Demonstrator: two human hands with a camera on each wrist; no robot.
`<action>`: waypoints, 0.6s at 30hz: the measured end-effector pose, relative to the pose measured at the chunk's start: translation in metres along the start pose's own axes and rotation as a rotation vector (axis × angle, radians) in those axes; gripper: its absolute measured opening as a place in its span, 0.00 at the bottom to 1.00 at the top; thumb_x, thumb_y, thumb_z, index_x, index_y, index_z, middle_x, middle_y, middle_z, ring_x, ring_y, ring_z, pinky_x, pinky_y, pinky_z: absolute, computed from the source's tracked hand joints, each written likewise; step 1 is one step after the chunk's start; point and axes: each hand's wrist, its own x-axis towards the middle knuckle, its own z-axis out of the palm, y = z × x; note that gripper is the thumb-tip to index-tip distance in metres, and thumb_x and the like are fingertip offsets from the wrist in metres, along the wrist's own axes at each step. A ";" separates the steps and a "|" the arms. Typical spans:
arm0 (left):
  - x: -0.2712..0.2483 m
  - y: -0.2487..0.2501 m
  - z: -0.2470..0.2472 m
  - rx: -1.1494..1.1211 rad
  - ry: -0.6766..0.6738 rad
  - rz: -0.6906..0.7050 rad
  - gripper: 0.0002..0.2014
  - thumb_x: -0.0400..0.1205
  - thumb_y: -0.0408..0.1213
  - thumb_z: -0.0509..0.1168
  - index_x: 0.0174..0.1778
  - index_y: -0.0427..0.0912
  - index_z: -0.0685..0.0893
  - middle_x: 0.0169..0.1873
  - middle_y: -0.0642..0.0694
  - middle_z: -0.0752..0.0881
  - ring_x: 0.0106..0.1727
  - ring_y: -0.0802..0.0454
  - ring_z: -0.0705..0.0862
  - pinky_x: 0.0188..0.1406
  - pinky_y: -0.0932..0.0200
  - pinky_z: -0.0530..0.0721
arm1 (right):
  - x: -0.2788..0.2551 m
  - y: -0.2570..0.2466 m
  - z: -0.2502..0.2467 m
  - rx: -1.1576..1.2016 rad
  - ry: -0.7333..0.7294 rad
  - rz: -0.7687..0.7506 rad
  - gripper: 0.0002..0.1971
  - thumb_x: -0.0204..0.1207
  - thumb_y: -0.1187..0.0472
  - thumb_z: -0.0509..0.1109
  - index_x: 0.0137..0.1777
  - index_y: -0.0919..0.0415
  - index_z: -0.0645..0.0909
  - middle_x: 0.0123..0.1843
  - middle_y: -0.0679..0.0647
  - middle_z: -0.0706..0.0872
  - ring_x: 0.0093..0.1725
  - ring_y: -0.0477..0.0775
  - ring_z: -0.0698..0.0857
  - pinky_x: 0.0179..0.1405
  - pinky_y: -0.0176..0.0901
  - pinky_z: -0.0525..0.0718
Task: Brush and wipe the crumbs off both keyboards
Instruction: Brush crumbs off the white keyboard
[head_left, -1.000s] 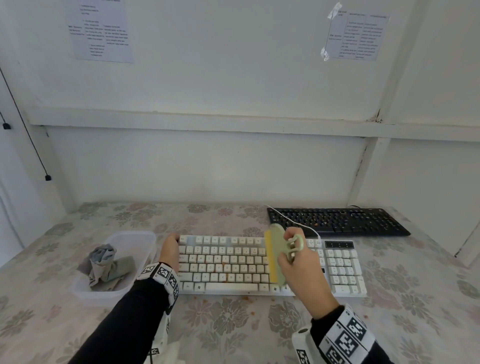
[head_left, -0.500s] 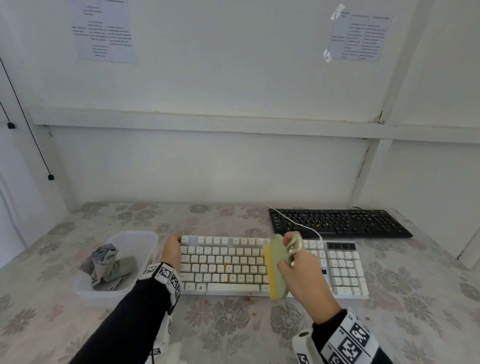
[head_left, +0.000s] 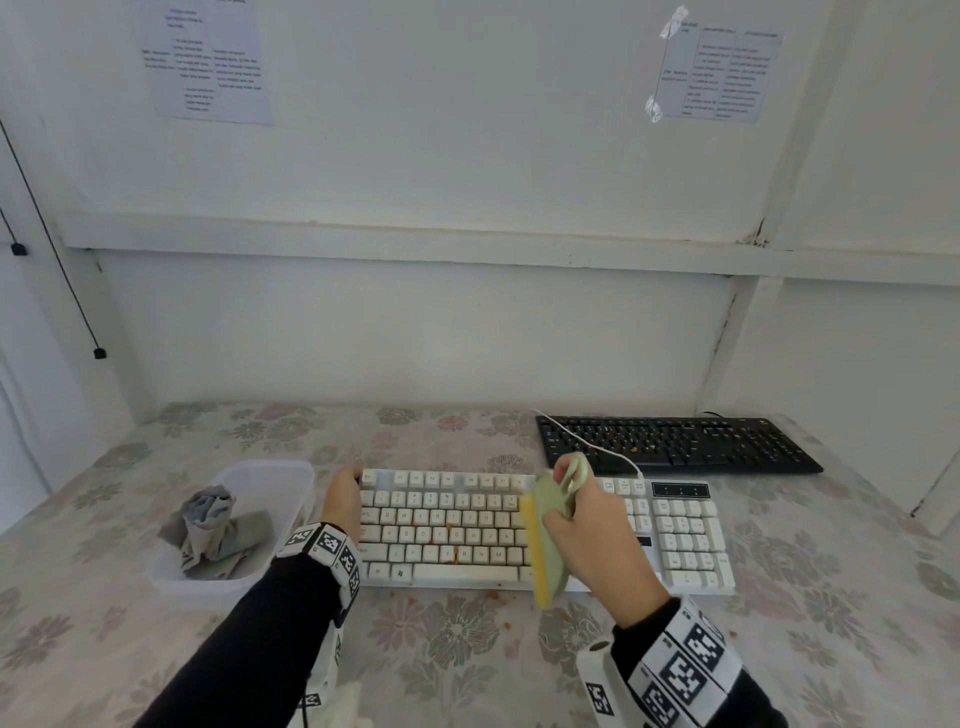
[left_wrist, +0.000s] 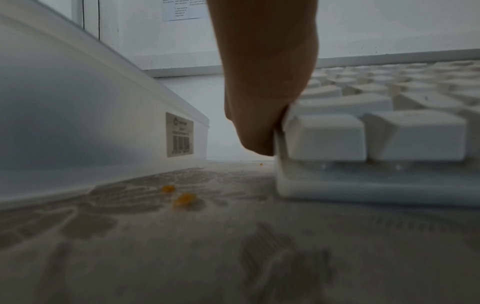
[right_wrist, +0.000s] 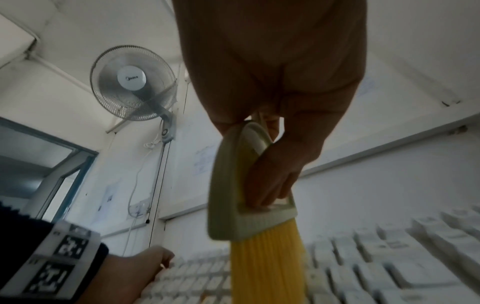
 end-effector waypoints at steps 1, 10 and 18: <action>0.000 0.000 0.000 0.001 0.002 0.002 0.19 0.82 0.42 0.50 0.25 0.44 0.73 0.16 0.44 0.78 0.16 0.48 0.77 0.23 0.61 0.77 | 0.002 -0.005 0.001 0.021 0.030 -0.034 0.17 0.77 0.70 0.61 0.43 0.45 0.63 0.26 0.48 0.72 0.21 0.45 0.69 0.18 0.32 0.70; -0.002 0.000 -0.001 -0.019 -0.019 -0.011 0.19 0.80 0.42 0.50 0.23 0.44 0.74 0.15 0.44 0.77 0.14 0.48 0.77 0.21 0.64 0.77 | 0.004 -0.031 0.049 0.087 -0.066 -0.139 0.15 0.81 0.65 0.60 0.42 0.42 0.63 0.27 0.48 0.73 0.19 0.43 0.72 0.18 0.32 0.71; -0.002 0.000 0.000 -0.029 -0.028 -0.031 0.18 0.80 0.43 0.51 0.24 0.44 0.73 0.16 0.45 0.77 0.15 0.48 0.77 0.21 0.63 0.78 | -0.007 -0.030 0.048 -0.003 -0.167 -0.106 0.12 0.78 0.66 0.60 0.59 0.54 0.68 0.26 0.45 0.70 0.18 0.43 0.69 0.18 0.31 0.68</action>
